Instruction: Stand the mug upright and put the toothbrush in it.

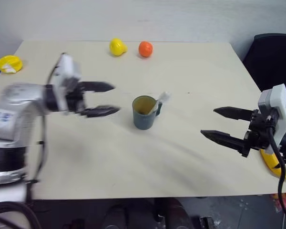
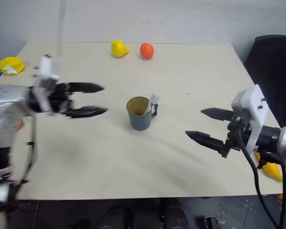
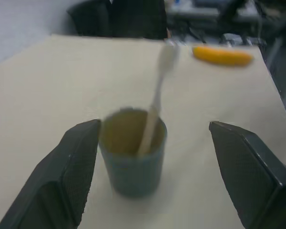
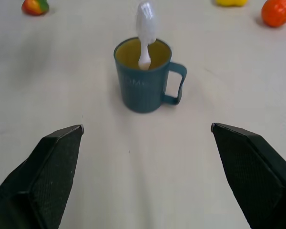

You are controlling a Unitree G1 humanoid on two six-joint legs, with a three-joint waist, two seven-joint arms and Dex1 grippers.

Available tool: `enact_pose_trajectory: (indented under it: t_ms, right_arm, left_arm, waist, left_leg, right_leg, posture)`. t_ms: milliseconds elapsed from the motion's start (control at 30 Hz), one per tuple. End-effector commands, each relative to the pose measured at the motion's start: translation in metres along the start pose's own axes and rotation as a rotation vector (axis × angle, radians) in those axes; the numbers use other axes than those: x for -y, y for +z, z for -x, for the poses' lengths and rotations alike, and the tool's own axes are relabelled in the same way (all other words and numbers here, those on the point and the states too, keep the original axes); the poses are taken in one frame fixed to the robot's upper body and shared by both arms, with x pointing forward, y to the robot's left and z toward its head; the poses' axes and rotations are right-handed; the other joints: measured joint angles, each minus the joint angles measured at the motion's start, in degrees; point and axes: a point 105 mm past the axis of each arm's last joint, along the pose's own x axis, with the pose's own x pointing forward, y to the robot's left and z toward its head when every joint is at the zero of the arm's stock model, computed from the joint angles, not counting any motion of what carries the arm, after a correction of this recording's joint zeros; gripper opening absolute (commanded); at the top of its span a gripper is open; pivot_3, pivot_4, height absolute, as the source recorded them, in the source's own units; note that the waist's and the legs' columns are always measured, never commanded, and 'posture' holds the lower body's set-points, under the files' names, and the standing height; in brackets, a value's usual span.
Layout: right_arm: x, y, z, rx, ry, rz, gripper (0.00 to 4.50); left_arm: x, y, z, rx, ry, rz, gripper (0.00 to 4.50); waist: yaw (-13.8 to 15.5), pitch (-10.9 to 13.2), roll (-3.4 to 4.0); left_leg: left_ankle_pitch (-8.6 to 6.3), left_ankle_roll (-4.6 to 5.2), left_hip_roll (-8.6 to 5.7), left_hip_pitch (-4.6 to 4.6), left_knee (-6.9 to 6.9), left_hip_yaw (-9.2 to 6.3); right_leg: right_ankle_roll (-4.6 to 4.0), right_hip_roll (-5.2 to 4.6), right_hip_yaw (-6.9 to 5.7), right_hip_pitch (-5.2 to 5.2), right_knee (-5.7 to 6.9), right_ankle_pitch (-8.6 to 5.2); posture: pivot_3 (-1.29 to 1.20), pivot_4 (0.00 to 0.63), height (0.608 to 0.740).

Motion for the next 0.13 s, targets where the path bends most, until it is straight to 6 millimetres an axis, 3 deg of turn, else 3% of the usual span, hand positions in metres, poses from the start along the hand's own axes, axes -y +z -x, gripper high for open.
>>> enact_pose_trajectory:
  t_ms: [33,133]
  right_arm:
    - [-0.001,0.011,0.009,-0.008,0.072,0.065,4.50]
    - [0.003,0.014,0.008,-0.001,0.092,0.078,4.50]
  left_arm:
    - [0.005,-0.021,0.045,-0.189,-0.023,-0.036,3.84]
    - [0.000,-0.021,0.057,-0.210,0.015,-0.040,3.84]
  waist:
    - [0.16,0.02,0.03]
    - [0.39,0.02,0.03]
  left_leg:
    - [-0.01,0.02,0.00,-0.03,0.01,0.00]
    - [-0.06,0.11,0.00,-0.03,0.07,-0.03]
  right_leg:
    - [0.00,0.00,0.00,-0.02,-0.01,0.00]
    - [-0.01,-0.01,0.00,0.02,-0.05,0.00]
  posture:
    - [0.00,0.150,0.740]
    - [0.00,0.150,0.740]
